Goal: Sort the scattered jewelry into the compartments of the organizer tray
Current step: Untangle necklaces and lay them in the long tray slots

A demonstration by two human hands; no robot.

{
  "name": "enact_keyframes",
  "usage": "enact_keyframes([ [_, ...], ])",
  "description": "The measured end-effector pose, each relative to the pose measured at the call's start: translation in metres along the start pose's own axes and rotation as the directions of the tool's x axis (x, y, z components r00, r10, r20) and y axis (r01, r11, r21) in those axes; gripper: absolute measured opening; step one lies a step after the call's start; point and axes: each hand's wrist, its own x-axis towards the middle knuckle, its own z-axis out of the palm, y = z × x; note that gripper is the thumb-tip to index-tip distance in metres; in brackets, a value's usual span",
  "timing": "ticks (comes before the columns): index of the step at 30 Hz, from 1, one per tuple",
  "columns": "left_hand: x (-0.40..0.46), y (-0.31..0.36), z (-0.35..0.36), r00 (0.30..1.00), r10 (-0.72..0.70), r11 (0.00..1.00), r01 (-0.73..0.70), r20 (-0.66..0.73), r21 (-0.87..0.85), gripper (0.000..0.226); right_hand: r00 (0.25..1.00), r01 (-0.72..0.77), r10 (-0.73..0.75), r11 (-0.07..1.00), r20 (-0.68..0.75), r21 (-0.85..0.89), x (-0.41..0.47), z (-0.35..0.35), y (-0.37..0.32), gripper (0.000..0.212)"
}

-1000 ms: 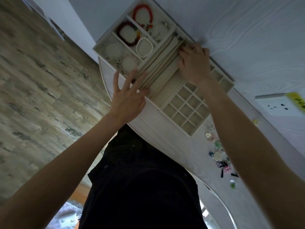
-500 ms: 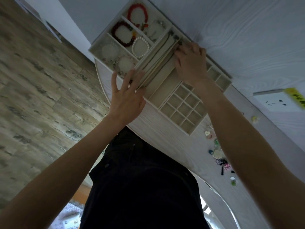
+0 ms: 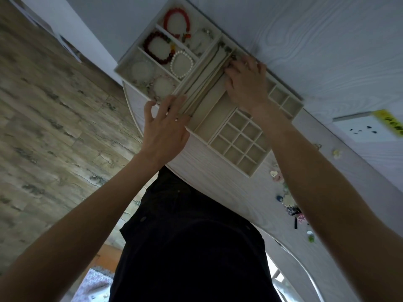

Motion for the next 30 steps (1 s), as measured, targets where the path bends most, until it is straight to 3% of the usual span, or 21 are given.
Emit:
enact_keyframes([
  [12,-0.004,-0.003,-0.001,0.997,0.019,0.998,-0.024,0.080,0.061,0.033,1.000,-0.017,0.018,1.000,0.016,-0.019,0.002,-0.001,0.002,0.069],
  [19,-0.005,-0.001,-0.004,0.997,0.005,1.000,-0.006,0.079,0.010,0.034,0.999,-0.034,0.034,0.999,-0.003,-0.006,0.003,-0.003,0.002,0.070],
  [22,-0.005,0.003,-0.010,1.000,0.008,0.993,-0.007,0.004,-0.122,0.024,0.996,-0.047,0.056,0.991,-0.069,0.123,-0.007,-0.011,0.001,0.065],
  [25,0.003,0.014,-0.021,0.998,-0.012,0.943,-0.010,-0.063,-0.332,0.021,0.957,-0.053,0.164,0.908,-0.238,0.415,-0.035,-0.028,-0.003,0.045],
  [27,0.009,0.029,-0.028,0.995,0.026,0.880,-0.066,-0.092,-0.469,0.022,0.890,-0.072,0.300,0.835,-0.342,0.546,-0.068,-0.039,-0.007,0.033],
  [30,0.016,0.059,-0.038,0.996,0.087,0.714,-0.084,-0.031,-0.695,0.025,0.795,-0.165,0.451,0.804,-0.406,0.571,-0.129,-0.044,-0.014,0.025],
])
